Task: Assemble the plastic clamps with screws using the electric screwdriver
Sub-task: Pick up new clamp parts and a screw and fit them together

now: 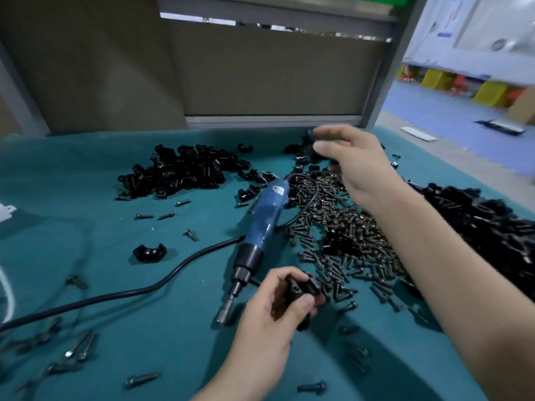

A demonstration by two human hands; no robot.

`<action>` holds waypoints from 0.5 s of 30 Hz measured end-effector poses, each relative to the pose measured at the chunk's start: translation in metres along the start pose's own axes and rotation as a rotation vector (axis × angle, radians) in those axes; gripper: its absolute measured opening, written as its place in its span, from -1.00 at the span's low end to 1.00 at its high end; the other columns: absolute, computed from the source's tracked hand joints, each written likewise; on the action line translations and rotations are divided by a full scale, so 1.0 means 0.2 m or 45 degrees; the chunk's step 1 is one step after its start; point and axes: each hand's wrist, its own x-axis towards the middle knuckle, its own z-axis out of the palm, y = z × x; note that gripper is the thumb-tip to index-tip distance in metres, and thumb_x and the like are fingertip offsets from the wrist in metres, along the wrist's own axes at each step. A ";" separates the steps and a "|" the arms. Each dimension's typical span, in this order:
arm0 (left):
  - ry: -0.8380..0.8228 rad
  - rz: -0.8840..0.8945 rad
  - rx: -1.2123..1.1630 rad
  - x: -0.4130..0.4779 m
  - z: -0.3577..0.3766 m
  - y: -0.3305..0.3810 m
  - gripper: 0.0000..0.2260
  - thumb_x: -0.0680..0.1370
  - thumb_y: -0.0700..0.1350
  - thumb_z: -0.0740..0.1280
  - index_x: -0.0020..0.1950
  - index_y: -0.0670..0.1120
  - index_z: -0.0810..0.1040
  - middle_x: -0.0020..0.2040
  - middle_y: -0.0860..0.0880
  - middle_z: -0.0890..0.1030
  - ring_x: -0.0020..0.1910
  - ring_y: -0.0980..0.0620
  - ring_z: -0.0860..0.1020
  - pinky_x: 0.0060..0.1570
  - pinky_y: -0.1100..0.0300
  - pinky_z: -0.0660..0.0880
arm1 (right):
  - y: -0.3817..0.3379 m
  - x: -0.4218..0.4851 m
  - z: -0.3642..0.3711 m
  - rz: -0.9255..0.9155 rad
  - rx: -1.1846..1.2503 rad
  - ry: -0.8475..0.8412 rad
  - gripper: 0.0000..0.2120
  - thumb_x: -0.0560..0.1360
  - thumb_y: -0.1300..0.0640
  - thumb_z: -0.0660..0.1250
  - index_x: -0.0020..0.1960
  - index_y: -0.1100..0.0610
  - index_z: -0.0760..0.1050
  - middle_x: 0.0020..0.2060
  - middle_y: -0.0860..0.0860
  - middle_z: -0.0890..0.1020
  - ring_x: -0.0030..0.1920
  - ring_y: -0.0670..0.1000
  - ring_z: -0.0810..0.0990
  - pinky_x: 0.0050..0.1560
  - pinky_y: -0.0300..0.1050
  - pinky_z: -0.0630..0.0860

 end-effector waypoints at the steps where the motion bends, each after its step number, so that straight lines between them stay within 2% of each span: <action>1: 0.007 0.005 0.022 -0.01 0.01 0.01 -0.73 0.54 -0.35 0.31 -0.04 0.03 0.60 -0.01 -0.08 0.67 0.03 -0.13 0.65 0.12 0.03 0.58 | 0.01 -0.16 -0.04 0.070 0.120 -0.097 -0.81 0.47 0.30 0.38 -0.05 0.03 0.62 -0.17 -0.04 0.71 -0.17 -0.14 0.63 -0.24 -0.28 0.46; 3: 0.000 -0.006 -0.015 -0.02 0.01 0.02 -0.75 0.52 -0.29 0.34 0.03 0.06 0.59 -0.01 -0.03 0.67 0.01 -0.09 0.67 0.08 0.04 0.60 | 0.06 -0.46 -0.11 0.222 0.291 -0.264 -0.81 0.39 0.26 0.39 -0.04 0.05 0.66 -0.16 0.01 0.72 -0.20 -0.12 0.64 -0.27 -0.30 0.51; 5: -0.007 -0.016 -0.045 -0.02 0.01 0.03 -0.73 0.42 -0.16 0.41 0.10 0.00 0.53 -0.01 -0.05 0.68 0.03 -0.06 0.66 0.07 0.04 0.60 | 0.12 -0.65 -0.13 0.344 0.399 -0.351 -0.81 0.34 0.24 0.39 -0.07 0.10 0.67 -0.20 0.07 0.69 -0.23 -0.08 0.62 -0.28 -0.29 0.50; 8: 0.012 0.096 0.070 -0.02 0.00 0.03 -0.71 0.33 -0.08 0.44 0.03 -0.04 0.59 -0.05 -0.04 0.70 0.00 0.03 0.63 0.05 0.18 0.56 | 0.19 -0.77 -0.13 0.449 0.435 -0.382 -0.86 0.33 0.23 0.38 -0.15 0.15 0.68 -0.24 0.10 0.66 -0.28 -0.07 0.57 -0.31 -0.29 0.47; 11: 0.015 0.156 0.090 -0.04 0.00 0.06 -0.76 0.32 -0.10 0.45 -0.03 0.08 0.70 -0.05 0.06 0.71 -0.03 0.16 0.65 -0.03 0.37 0.51 | 0.21 -0.78 -0.13 0.402 0.333 -0.342 -0.87 0.35 0.22 0.38 -0.15 0.17 0.68 -0.24 0.09 0.68 -0.29 -0.09 0.55 -0.30 -0.31 0.47; 13: -0.007 0.178 0.138 -0.04 0.00 0.07 -0.73 0.33 -0.07 0.47 -0.01 0.21 0.68 -0.02 0.10 0.71 0.00 0.17 0.65 0.00 0.37 0.51 | 0.21 -0.77 -0.14 0.343 0.266 -0.334 -0.87 0.39 0.26 0.37 -0.12 0.18 0.69 -0.23 0.10 0.68 -0.28 -0.09 0.55 -0.28 -0.32 0.48; 15: -0.010 0.175 0.173 -0.04 0.00 0.06 -0.73 0.36 -0.04 0.53 0.00 0.25 0.67 0.00 0.11 0.70 0.03 0.14 0.64 0.04 0.31 0.53 | 0.21 -0.77 -0.15 0.317 0.192 -0.368 -0.83 0.36 0.25 0.42 -0.07 0.17 0.69 -0.17 0.14 0.70 -0.23 -0.05 0.60 -0.18 -0.31 0.52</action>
